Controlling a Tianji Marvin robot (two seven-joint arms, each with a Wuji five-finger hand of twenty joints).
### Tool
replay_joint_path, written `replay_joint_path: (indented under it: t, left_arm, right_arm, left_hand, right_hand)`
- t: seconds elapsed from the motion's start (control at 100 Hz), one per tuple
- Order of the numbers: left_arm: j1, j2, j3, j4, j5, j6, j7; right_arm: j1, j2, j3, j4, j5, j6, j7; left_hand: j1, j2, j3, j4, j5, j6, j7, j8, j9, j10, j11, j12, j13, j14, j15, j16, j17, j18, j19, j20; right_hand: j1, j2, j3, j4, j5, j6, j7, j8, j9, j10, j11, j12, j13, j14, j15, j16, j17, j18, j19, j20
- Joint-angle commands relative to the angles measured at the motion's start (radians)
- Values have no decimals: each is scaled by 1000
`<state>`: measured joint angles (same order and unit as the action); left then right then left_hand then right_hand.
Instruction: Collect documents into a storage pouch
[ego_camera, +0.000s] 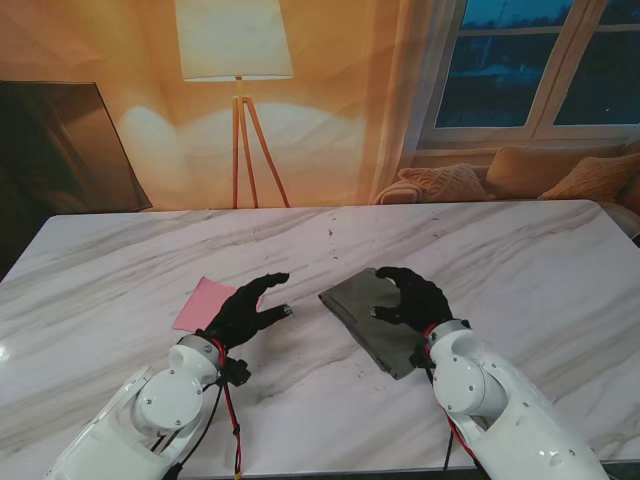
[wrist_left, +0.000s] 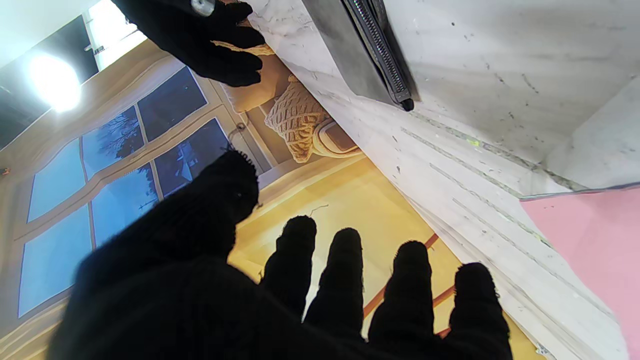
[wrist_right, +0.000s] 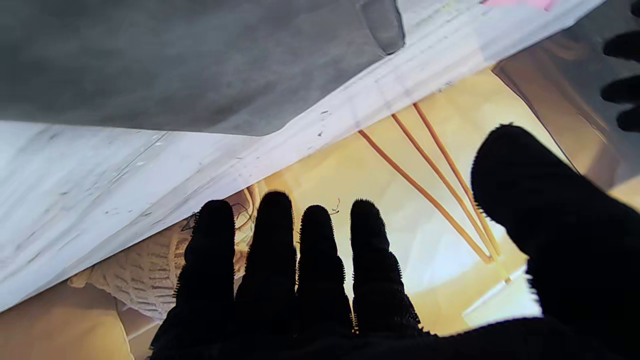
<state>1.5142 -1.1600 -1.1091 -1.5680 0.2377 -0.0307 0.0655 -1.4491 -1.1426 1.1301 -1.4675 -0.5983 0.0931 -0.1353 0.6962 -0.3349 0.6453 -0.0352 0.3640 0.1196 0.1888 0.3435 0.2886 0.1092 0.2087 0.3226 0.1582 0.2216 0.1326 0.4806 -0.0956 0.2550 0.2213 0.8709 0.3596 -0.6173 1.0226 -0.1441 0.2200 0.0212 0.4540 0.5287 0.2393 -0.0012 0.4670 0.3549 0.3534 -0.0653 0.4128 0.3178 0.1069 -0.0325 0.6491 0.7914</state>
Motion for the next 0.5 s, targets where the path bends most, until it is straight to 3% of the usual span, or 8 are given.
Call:
replay_joint_path:
  t: [0.0,0.22,0.49]
  left_arm:
    - [-1,-3,4,2,2,-3,-18]
    - [-3,-1,7,5,2,-2,-27]
    - [-3,-1,9,0,-7,6,-32]
  right_arm:
    - [17,3,-10,-3,2,2,13]
    - [63,4,-67,4,-5,109,52]
    - [119,-6,-171,54,-8,195,53]
  left_hand:
    - [-17,13,-28,-6,-17,-30,-3,2,-12,-5,12,12,-9,3,2,7,-10,-21,6,17]
    - [-18,17,-35,-6,-15,-29,-4,3,-3,7,9,14,-8,5,1,10,-11,-22,4,17]
    - [-17,27,-44,-7,-9,-29,-4,3,2,12,7,15,-9,9,-2,12,-14,-23,3,17]
  right_hand:
    - [21,-66,61,13,29,2,7,-1,21,6,15,10,29,7,25,19,6,5,54,34]
    - [60,-85,102,6,24,3,4,-10,11,10,18,10,8,6,26,19,-30,-7,98,26]
    - [103,-122,159,-5,10,-8,21,-21,-51,5,36,3,-77,-7,-30,-25,-98,-36,-1,-94]
